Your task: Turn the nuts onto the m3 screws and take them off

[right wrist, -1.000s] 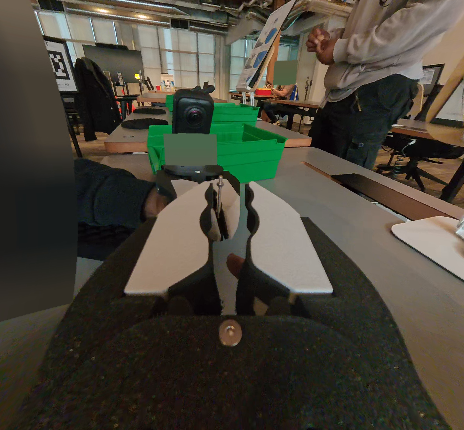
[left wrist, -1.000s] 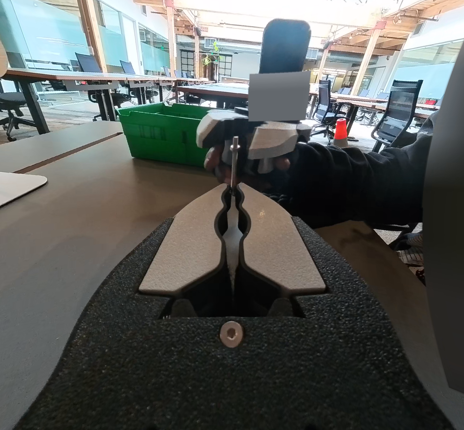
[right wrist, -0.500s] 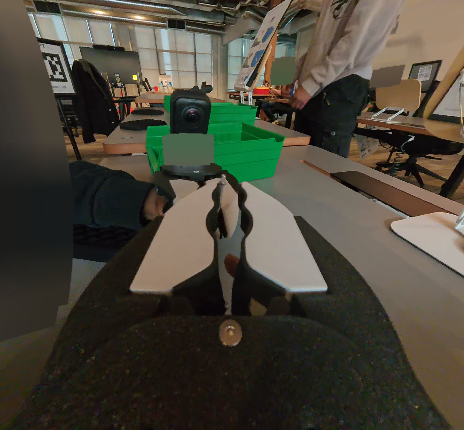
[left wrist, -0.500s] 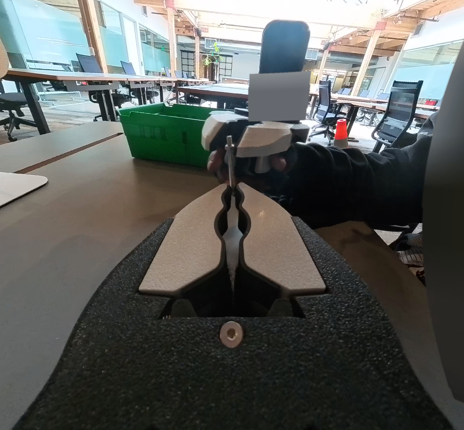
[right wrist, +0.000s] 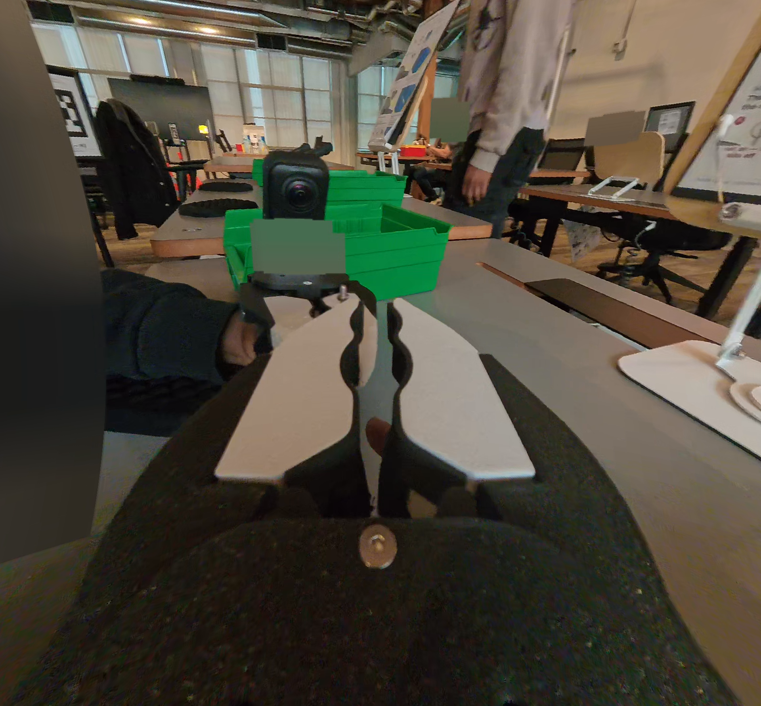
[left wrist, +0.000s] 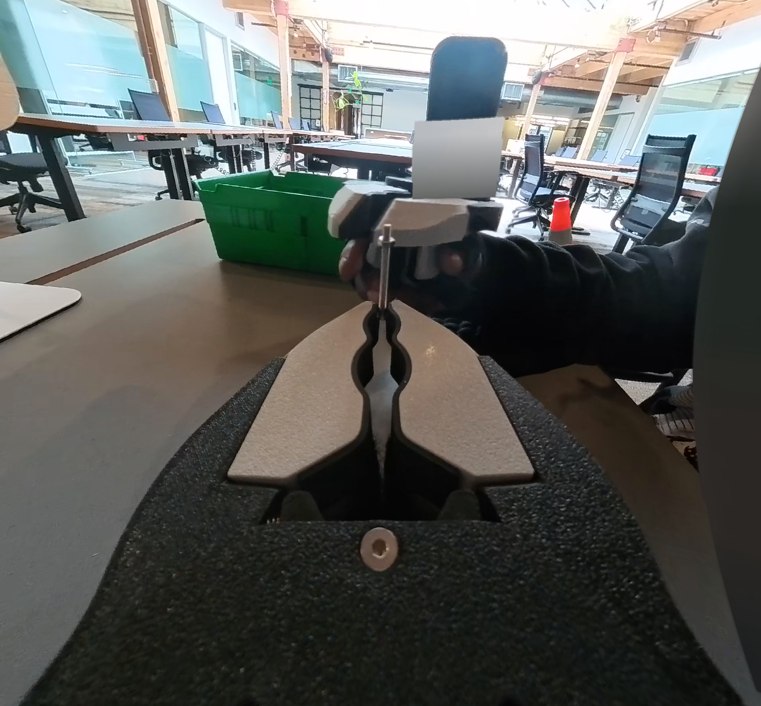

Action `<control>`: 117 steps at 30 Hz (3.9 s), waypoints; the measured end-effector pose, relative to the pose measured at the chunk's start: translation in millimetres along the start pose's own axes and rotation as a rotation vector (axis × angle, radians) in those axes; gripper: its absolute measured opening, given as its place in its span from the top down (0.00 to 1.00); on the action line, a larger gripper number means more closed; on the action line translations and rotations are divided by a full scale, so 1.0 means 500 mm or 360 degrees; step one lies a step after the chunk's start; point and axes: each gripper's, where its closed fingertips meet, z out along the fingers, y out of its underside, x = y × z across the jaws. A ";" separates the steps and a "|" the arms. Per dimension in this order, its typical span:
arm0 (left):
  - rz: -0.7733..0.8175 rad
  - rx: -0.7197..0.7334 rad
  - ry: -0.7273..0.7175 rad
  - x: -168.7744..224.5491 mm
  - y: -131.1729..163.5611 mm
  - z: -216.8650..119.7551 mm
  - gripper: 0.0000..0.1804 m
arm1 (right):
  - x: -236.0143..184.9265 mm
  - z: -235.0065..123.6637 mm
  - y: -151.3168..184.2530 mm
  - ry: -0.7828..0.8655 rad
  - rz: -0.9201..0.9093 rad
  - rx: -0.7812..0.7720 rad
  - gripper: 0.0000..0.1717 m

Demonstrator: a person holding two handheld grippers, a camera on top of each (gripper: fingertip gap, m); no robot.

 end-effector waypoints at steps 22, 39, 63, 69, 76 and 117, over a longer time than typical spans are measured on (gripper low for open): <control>0.0001 -0.0004 0.0007 0.001 0.001 0.000 0.99 | -0.023 0.011 -0.001 -0.0073 -0.0023 0.0000 0.90; -0.0004 -0.0004 0.0009 0.001 0.001 0.000 0.99 | -0.026 0.013 -0.004 -0.0084 -0.0013 0.0018 0.87; 0.0001 -0.0001 0.0010 0.001 0.000 0.001 0.99 | -0.017 0.010 -0.002 -0.0050 -0.0018 -0.0022 0.91; -0.0004 0.0007 0.0002 0.000 -0.001 0.000 0.99 | -0.007 0.000 -0.006 -0.0025 -0.0011 -0.0020 0.96; 0.0000 -0.0001 0.0002 0.000 0.000 0.001 0.99 | -0.026 0.017 -0.005 -0.0076 -0.0045 -0.0010 0.83; -0.0004 0.0005 0.0002 0.000 0.000 0.000 0.99 | -0.018 0.015 -0.001 -0.0031 -0.0045 -0.0040 0.91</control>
